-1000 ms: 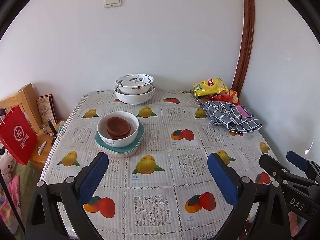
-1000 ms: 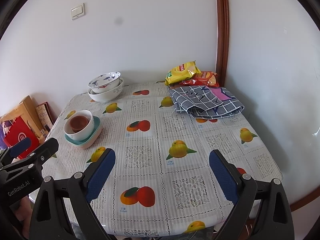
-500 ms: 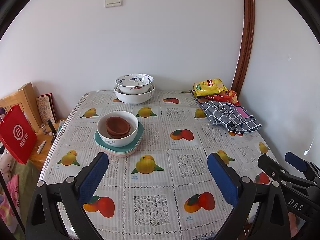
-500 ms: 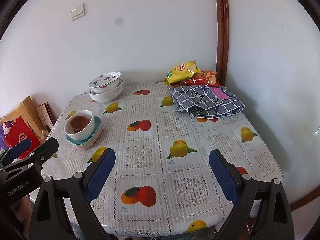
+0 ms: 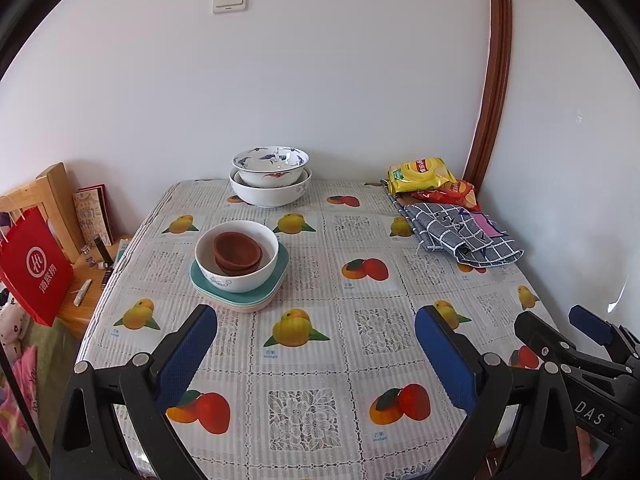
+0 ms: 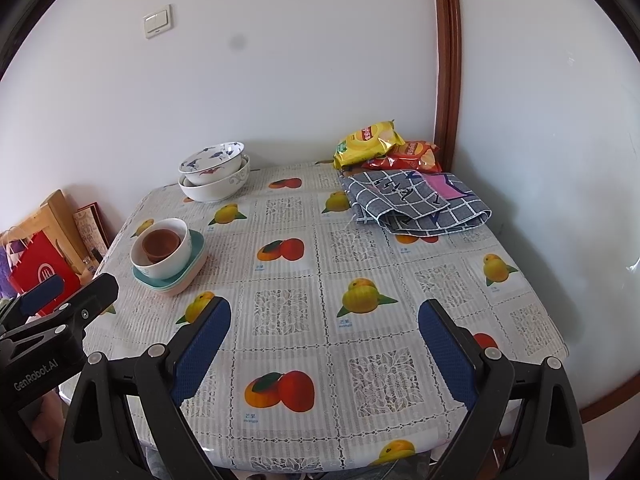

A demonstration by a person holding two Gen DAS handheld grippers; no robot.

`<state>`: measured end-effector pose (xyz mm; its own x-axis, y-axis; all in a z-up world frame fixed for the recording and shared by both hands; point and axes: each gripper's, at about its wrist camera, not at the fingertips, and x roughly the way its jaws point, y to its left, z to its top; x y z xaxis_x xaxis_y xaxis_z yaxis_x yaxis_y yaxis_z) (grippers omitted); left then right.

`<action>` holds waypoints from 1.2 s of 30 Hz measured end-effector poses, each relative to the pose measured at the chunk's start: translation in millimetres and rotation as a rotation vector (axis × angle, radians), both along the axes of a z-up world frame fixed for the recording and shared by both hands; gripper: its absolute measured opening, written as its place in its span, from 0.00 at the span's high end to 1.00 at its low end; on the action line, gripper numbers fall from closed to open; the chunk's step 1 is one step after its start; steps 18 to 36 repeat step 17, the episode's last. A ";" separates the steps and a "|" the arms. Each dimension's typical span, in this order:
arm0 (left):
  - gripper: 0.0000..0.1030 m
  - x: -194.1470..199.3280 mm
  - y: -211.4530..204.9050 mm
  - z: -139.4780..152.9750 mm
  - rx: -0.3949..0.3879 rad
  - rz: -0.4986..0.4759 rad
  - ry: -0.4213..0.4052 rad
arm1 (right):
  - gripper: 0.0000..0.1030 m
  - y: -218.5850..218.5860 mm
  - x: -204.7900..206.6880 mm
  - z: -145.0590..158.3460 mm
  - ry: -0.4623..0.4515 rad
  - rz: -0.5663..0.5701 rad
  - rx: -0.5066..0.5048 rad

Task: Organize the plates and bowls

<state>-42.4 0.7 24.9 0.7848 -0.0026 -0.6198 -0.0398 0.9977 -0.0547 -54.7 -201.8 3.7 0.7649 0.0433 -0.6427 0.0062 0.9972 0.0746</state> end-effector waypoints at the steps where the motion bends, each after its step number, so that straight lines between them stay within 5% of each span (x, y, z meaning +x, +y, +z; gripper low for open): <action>1: 0.03 0.0 -0.2 -0.1 0.001 0.000 0.000 | 0.09 0.4 -0.2 0.3 0.000 0.001 -0.001; 36: 0.03 1.9 -2.2 -3.9 0.010 -0.004 -0.002 | 0.09 4.0 0.4 -0.2 -0.005 0.007 -0.004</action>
